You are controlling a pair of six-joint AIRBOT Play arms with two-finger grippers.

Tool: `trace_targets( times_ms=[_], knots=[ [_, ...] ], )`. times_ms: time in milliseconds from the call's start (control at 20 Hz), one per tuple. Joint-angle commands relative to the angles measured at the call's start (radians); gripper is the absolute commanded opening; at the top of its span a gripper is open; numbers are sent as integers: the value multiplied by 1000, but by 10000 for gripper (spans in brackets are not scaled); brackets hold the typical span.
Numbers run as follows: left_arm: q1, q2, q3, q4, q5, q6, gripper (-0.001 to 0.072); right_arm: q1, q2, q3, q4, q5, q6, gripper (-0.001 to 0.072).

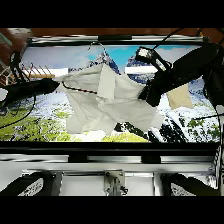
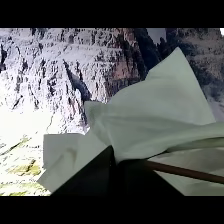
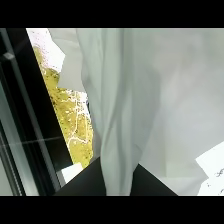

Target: Fold the shirts.

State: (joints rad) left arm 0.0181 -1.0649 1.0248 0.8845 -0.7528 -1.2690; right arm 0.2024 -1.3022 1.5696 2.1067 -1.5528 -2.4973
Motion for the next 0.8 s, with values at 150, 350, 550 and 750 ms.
trace_targets(
  times_ms=[150,350,550,750],
  knots=[
    [-2,5,34,98,-97,0,44,0,-1,1,-75,12,9,46],
    [-2,5,110,-2,-97,2,44,1,-4,1,-101,40,9,46],
    [-13,5,168,-56,-126,0,44,1,-6,1,-113,95,8,45],
    [-80,7,185,-150,-125,5,44,2,-6,1,-84,98,10,45]
  ],
)
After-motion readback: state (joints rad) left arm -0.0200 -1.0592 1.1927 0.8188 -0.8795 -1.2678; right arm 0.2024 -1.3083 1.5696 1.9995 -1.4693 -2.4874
